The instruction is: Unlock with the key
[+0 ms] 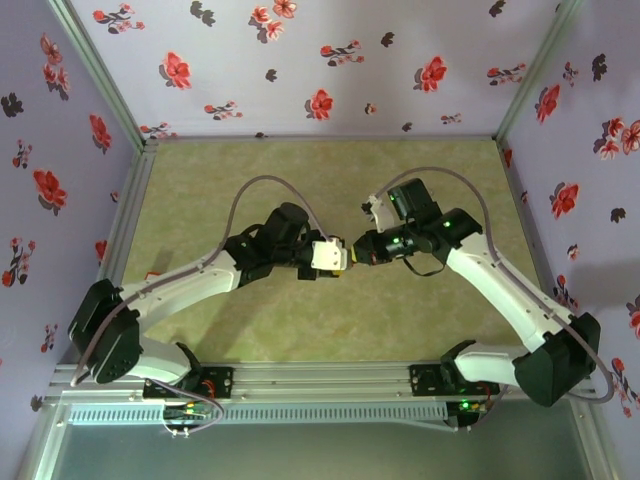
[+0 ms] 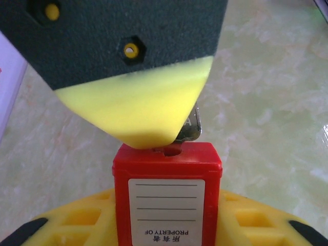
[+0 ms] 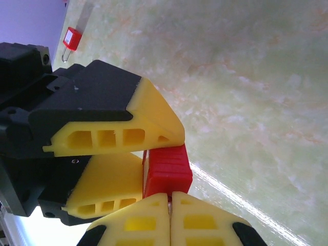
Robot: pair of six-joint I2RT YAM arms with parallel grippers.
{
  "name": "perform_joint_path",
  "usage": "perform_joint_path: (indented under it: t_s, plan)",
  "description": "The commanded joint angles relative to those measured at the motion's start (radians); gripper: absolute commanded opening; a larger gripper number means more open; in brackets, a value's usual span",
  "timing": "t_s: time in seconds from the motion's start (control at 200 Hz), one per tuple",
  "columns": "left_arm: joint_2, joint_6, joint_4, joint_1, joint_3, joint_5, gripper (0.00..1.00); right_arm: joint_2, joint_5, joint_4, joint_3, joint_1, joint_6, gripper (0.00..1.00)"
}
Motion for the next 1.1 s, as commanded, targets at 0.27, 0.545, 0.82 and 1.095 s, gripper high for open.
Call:
perform_joint_path:
  t_s: [0.27, 0.545, 0.82, 1.095]
  plan:
    - [0.107, 0.135, 0.811, -0.136, -0.1, -0.435, 0.0, 0.001, -0.136, 0.737, -0.305, -0.122, 0.919, 0.0]
    - [0.31, 0.221, 1.164, -0.14, -0.17, -0.631, 0.0, -0.03, -0.114, 0.93, -0.444, -0.127, 1.242, 0.0]
    - [0.347, 0.158, 1.203, -0.138, -0.161, -0.676, 0.0, -0.107, -0.098, 0.861, -0.477, -0.196, 1.258, 0.15]
    - [0.154, -0.524, 0.742, -0.051, -0.059, -0.597, 0.0, -0.295, 0.073, 0.292, -0.28, -0.438, 0.739, 0.86]
